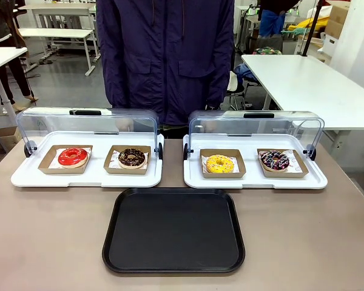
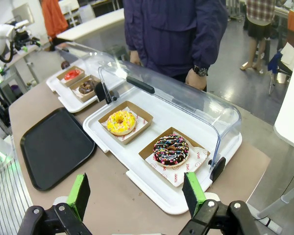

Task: Move the third donut from the left to the tray.
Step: Pick up the Paper togo box containing the Donut indicated by the person and place it on the Handle tray.

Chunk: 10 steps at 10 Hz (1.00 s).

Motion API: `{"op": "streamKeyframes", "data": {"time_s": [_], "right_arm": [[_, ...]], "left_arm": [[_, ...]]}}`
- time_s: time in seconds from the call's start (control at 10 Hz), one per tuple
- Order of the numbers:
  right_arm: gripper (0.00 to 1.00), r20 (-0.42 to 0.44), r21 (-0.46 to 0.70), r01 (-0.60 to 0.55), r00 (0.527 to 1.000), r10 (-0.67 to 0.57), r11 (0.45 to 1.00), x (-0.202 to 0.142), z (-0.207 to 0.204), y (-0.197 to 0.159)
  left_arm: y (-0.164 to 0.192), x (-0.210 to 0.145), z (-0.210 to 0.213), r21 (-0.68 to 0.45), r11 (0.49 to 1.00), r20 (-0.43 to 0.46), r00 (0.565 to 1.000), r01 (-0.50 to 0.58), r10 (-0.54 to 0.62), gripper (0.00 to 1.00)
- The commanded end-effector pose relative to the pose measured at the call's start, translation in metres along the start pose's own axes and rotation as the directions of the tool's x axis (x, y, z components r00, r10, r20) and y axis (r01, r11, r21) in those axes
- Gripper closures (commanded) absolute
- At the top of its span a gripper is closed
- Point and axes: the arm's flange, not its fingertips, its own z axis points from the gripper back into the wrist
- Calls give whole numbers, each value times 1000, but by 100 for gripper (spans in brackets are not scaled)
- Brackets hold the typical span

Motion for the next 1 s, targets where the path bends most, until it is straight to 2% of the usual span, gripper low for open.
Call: {"op": "streamKeyframes", "data": {"time_s": [0.0, 0.9], "right_arm": [[0, 17, 1, -7, 1000, 7, 1000, 2, -1, -1], [0, 17, 1, -7, 1000, 7, 1000, 2, -1, -1]], "left_arm": [[0, 1, 3, -8, 1000, 9, 1000, 11, -11, 0], [0, 1, 3, -8, 1000, 9, 1000, 11, -11, 0]]}}
